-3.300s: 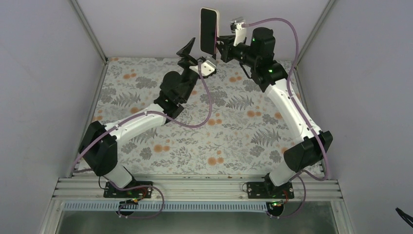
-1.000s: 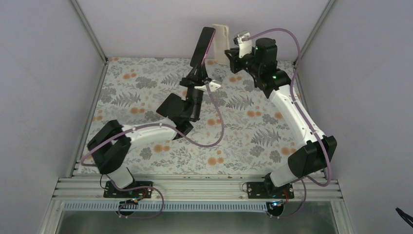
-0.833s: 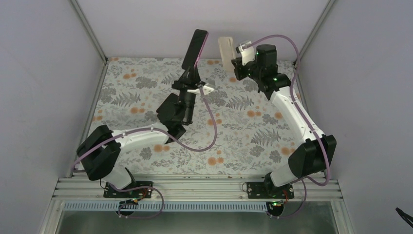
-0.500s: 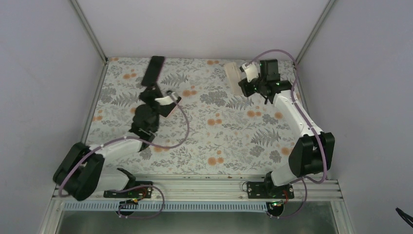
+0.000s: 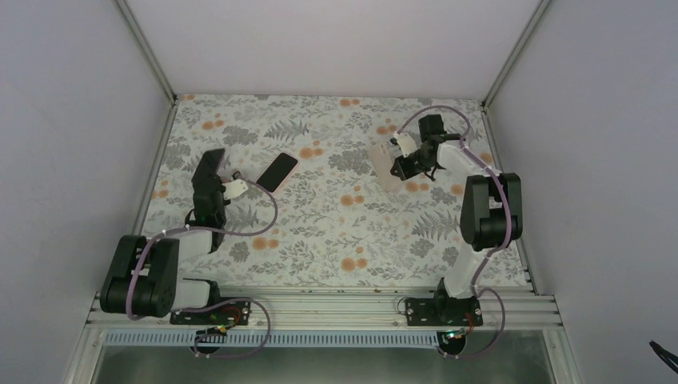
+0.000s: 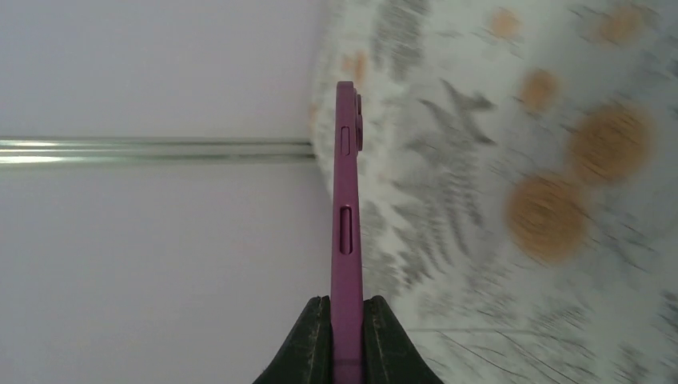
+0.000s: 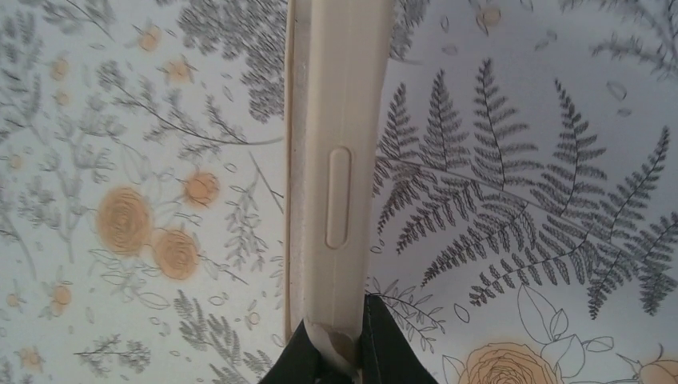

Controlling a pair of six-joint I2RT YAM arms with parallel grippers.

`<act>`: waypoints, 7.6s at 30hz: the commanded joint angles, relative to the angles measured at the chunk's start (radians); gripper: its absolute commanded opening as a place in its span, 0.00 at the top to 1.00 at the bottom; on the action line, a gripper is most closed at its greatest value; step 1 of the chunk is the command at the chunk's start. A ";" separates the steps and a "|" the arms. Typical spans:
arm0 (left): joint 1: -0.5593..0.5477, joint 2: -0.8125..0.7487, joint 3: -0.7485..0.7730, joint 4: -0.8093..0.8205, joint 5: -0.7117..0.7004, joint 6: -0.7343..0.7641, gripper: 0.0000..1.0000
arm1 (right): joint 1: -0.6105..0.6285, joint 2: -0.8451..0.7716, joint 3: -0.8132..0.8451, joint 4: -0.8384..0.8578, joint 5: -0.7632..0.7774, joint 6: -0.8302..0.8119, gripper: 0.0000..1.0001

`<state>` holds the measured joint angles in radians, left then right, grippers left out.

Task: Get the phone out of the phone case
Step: Place the phone case at the center of the board, then move the phone to the center of the board, then pick up the phone at the center of the board.

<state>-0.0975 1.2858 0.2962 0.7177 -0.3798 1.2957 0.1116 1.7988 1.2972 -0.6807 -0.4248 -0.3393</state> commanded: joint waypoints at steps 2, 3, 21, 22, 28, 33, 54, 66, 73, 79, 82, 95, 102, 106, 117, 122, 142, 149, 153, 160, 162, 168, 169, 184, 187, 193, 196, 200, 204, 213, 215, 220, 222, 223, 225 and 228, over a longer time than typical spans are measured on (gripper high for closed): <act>0.037 0.060 -0.023 0.030 0.076 -0.003 0.98 | -0.021 0.044 0.012 0.011 0.067 -0.007 0.97; 0.037 0.067 -0.027 0.008 0.084 -0.002 0.98 | -0.024 0.057 0.015 0.011 0.096 -0.003 0.96; 0.039 -0.081 0.314 -1.182 0.500 -0.114 0.21 | -0.104 -0.049 0.045 -0.165 0.297 -0.092 0.02; 0.039 -0.091 0.369 -1.267 0.538 -0.123 0.18 | -0.098 -0.071 0.046 -0.166 0.353 -0.088 0.00; 0.076 -0.106 0.665 -1.487 0.715 -0.172 0.14 | -0.068 -0.226 0.109 -0.168 0.487 -0.081 0.00; 0.088 0.022 0.828 -1.341 0.641 -0.338 0.16 | -0.023 -0.316 0.143 -0.199 0.242 -0.078 0.00; 0.066 0.557 0.936 -1.083 0.448 -0.557 0.13 | 0.172 -0.271 0.220 -0.158 0.124 0.019 0.00; 0.020 0.631 0.902 -0.992 0.372 -0.579 0.13 | 0.186 -0.244 0.199 -0.138 0.167 0.006 0.00; -0.039 0.705 0.993 -1.034 0.368 -0.581 0.14 | 0.190 -0.231 0.200 -0.144 0.202 -0.005 0.00; -0.093 0.762 1.057 -1.072 0.377 -0.593 0.14 | 0.191 -0.230 0.199 -0.147 0.218 -0.014 0.00; -0.117 0.783 1.095 -1.117 0.413 -0.596 0.14 | 0.190 -0.225 0.193 -0.150 0.225 -0.018 0.00; -0.265 0.677 0.962 -1.232 0.609 -0.523 0.16 | 0.191 -0.259 0.140 -0.196 0.244 -0.071 0.00; -0.369 0.675 0.932 -1.147 0.608 -0.579 0.16 | 0.189 -0.280 0.126 -0.226 0.217 -0.098 0.00; -0.412 0.705 0.965 -1.203 0.666 -0.578 0.16 | 0.189 -0.305 0.101 -0.236 0.239 -0.112 0.00; -0.388 0.470 0.898 -1.259 0.621 -0.549 0.13 | 0.201 -0.397 -0.066 -0.253 0.206 -0.262 0.00; -0.318 0.276 0.973 -1.328 0.547 -0.568 0.03 | 0.386 -0.377 -0.217 -0.154 0.249 -0.307 0.00; 0.048 -0.086 0.812 -1.322 0.466 -0.638 0.00 | 0.627 0.069 0.004 -0.026 -0.015 -0.673 0.00; 0.100 -0.111 0.767 -1.315 0.518 -0.637 0.00 | 0.634 0.174 0.100 -0.055 -0.024 -0.700 0.00; 0.126 -0.113 0.747 -1.304 0.550 -0.637 0.00 | 0.637 0.193 0.108 -0.041 -0.016 -0.705 0.00; 0.156 -0.112 0.730 -1.318 0.627 -0.626 0.00 | 0.636 0.251 0.139 -0.069 -0.013 -0.719 0.00; 0.161 -0.112 0.729 -1.323 0.643 -0.624 0.00 | 0.635 0.275 0.151 -0.079 -0.008 -0.721 0.00; 0.168 -0.114 0.707 -1.324 0.659 -0.628 0.00 | 0.635 0.288 0.136 -0.069 0.011 -0.723 0.00; 0.168 -0.115 0.702 -1.325 0.660 -0.628 0.00 | 0.635 0.281 0.127 -0.060 0.018 -0.723 0.00; 0.170 -0.098 0.676 -1.306 0.702 -0.655 0.00 | 0.672 0.199 -0.076 0.123 0.226 -0.694 0.24; 0.170 -0.093 0.676 -1.314 0.720 -0.657 0.00 | 0.672 0.187 -0.077 0.149 0.227 -0.678 0.35; 0.170 -0.070 0.682 -1.356 0.792 -0.658 0.00 | 0.672 0.094 -0.092 0.240 0.219 -0.621 0.42; 0.168 -0.031 0.704 -1.421 0.913 -0.654 0.00 | 0.672 0.022 -0.099 0.299 0.238 -0.581 0.44; 0.160 0.075 0.750 -1.543 1.119 -0.607 0.00 | 0.672 -0.048 -0.084 0.346 0.259 -0.526 0.46; 0.092 0.190 0.792 -1.644 1.191 -0.556 0.00 | 0.672 -0.080 -0.063 0.380 0.292 -0.485 0.46; 0.033 0.396 0.953 -1.811 1.455 -0.506 0.00 | 0.674 -0.107 -0.055 0.442 0.326 -0.459 0.46; 0.033 0.433 0.982 -1.828 1.488 -0.510 0.00 | 0.675 -0.110 -0.047 0.439 0.328 -0.458 0.46; 0.032 0.471 0.991 -1.752 1.459 -0.587 0.00 | 0.675 -0.125 -0.044 0.440 0.322 -0.456 0.46; 0.031 0.471 0.983 -1.709 1.435 -0.621 0.00 | 0.676 -0.128 -0.043 0.433 0.315 -0.455 0.46; 0.031 0.470 0.978 -1.688 1.422 -0.637 0.00 | 0.677 -0.128 -0.045 0.432 0.314 -0.456 0.46; 0.032 0.471 0.974 -1.655 1.410 -0.668 0.00 | 0.677 -0.128 -0.048 0.432 0.313 -0.455 0.46; 0.029 0.489 0.998 -1.669 1.445 -0.673 0.00 | 0.681 -0.128 -0.046 0.439 0.312 -0.453 0.46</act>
<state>-0.0666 1.7607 1.2701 -0.9810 1.0222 0.6563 0.7792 1.7184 1.2095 -0.3065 -0.1005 -0.8154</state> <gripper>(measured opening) 0.999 0.742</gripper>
